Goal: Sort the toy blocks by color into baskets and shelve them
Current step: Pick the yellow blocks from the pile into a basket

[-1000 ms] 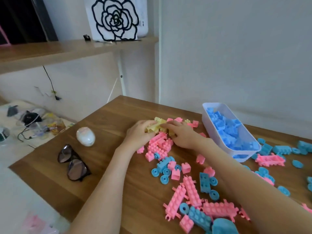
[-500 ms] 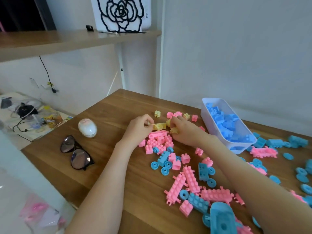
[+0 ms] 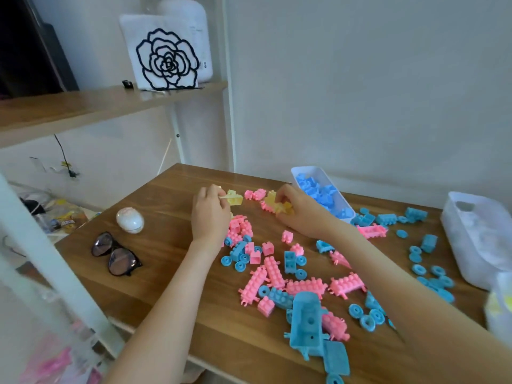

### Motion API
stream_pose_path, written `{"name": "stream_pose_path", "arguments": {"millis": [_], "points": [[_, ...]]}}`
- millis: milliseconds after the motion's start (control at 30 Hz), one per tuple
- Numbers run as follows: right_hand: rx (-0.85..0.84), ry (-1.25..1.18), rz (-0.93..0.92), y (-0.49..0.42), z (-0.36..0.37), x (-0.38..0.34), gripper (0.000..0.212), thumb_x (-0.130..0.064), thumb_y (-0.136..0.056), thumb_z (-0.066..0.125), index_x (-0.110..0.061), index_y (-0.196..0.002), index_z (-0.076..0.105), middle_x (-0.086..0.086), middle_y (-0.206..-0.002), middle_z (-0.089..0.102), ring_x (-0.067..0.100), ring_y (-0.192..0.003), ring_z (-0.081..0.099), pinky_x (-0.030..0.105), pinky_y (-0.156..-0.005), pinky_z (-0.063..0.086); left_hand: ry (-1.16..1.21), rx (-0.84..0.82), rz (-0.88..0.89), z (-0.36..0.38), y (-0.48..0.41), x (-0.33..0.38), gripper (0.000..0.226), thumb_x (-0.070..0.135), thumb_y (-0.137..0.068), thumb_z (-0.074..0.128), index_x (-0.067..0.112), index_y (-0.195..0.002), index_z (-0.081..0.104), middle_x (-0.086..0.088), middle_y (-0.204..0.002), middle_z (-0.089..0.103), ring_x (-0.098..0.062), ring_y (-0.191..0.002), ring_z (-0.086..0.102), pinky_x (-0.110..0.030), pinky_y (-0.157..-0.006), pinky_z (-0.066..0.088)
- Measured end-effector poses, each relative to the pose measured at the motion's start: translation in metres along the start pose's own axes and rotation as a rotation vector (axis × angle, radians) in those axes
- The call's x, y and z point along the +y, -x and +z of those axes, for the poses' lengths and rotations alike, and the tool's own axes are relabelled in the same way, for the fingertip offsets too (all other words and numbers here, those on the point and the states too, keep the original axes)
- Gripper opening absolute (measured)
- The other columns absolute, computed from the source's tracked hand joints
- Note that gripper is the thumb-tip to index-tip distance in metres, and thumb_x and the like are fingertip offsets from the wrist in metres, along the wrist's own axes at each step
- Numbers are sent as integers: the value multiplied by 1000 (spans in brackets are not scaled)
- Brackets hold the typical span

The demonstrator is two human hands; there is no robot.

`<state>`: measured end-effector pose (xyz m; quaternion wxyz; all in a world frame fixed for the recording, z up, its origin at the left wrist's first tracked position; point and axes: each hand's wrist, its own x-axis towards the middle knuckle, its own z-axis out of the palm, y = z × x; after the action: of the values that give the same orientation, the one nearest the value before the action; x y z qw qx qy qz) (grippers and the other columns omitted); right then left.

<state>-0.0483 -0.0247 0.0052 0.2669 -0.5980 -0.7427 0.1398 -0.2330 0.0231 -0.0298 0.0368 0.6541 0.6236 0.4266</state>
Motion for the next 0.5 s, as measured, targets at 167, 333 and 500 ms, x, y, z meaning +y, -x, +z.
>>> {"name": "stream_pose_path", "arguments": {"millis": [167, 333, 500], "points": [[101, 23, -37, 33, -19, 8, 21, -7, -87, 56, -12, -106, 49, -2, -106, 47, 16, -98, 46, 18, -77, 31, 94, 24, 38, -11, 27, 32, 14, 13, -92, 56, 11, -105, 59, -6, -109, 56, -12, -96, 51, -19, -73, 44], [181, 63, -56, 72, -49, 23, 24, -2, -85, 57, -3, -109, 51, 6, -108, 50, 17, -93, 43, 18, -73, 26, 148, -18, 87, -10, 58, 70, 12, 13, -90, 58, 11, -101, 60, -4, -106, 57, -17, -97, 55, -23, -73, 44], [261, 85, -37, 124, -77, 46, 27, -1, -82, 61, -4, -107, 51, 3, -106, 50, 11, -90, 41, 11, -71, 29, 179, -59, 132, -5, 74, 108, 8, 11, -89, 57, 12, -96, 60, 0, -98, 54, -14, -86, 51, -23, -69, 39]]}}
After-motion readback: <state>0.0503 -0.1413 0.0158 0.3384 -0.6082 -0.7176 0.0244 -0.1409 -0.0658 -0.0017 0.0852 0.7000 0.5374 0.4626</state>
